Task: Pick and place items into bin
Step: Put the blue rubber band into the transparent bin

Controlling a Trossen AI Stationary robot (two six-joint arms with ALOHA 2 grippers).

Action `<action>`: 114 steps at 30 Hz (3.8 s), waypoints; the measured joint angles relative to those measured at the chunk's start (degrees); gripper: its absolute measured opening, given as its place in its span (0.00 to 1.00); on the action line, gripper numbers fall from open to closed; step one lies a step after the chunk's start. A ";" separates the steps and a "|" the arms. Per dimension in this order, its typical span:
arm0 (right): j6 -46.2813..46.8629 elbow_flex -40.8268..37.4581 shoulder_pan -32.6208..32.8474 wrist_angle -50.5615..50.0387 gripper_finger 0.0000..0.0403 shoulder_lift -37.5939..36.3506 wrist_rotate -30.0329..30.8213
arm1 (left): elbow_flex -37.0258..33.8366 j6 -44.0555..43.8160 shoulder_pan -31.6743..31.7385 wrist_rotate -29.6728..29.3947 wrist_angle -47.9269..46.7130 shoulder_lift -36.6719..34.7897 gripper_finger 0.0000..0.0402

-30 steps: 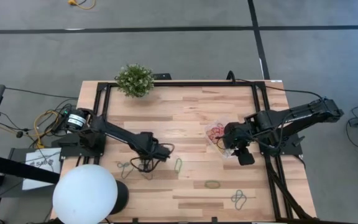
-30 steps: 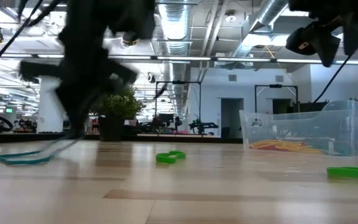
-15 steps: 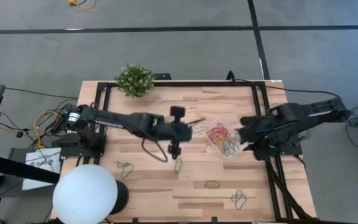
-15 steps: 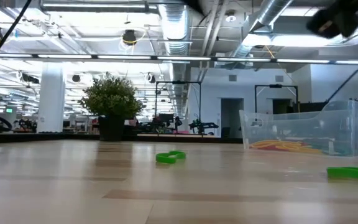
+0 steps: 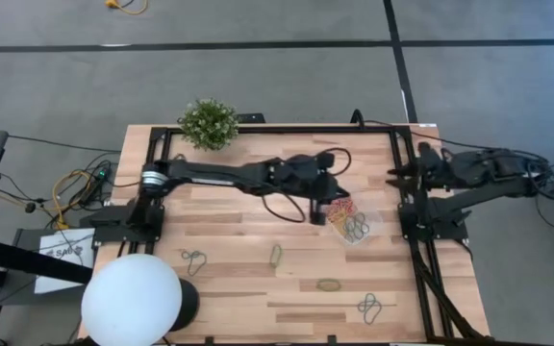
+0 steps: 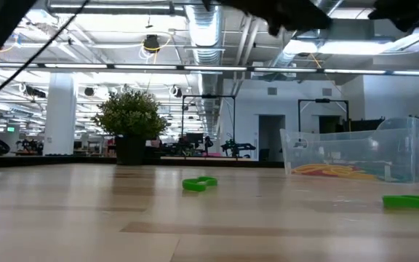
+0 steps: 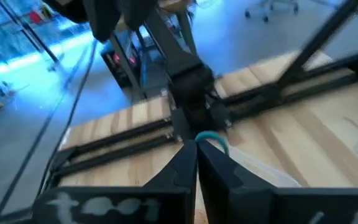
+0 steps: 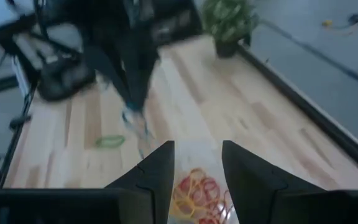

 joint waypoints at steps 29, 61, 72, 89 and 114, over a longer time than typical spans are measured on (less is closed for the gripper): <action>-1.78 -10.50 0.00 7.84 0.32 -4.98 0.67 | 0.13 -3.47 -1.81 -2.47 10.99 16.43 0.10; -1.76 -10.48 0.00 7.84 0.32 -4.95 0.79 | 2.63 -17.97 -6.59 -22.32 -32.59 5.81 0.21; -1.74 -10.48 0.00 7.95 0.32 -4.94 0.79 | 2.67 -37.97 -11.71 -22.32 -67.58 -12.61 0.21; -1.68 -10.48 0.02 7.98 0.32 -4.95 0.79 | -22.14 -48.99 -15.79 0.99 -75.94 -12.75 0.21; -1.68 -10.48 0.00 7.98 0.32 -4.94 0.79 | -46.29 -54.82 -18.01 11.73 -64.68 -12.75 0.21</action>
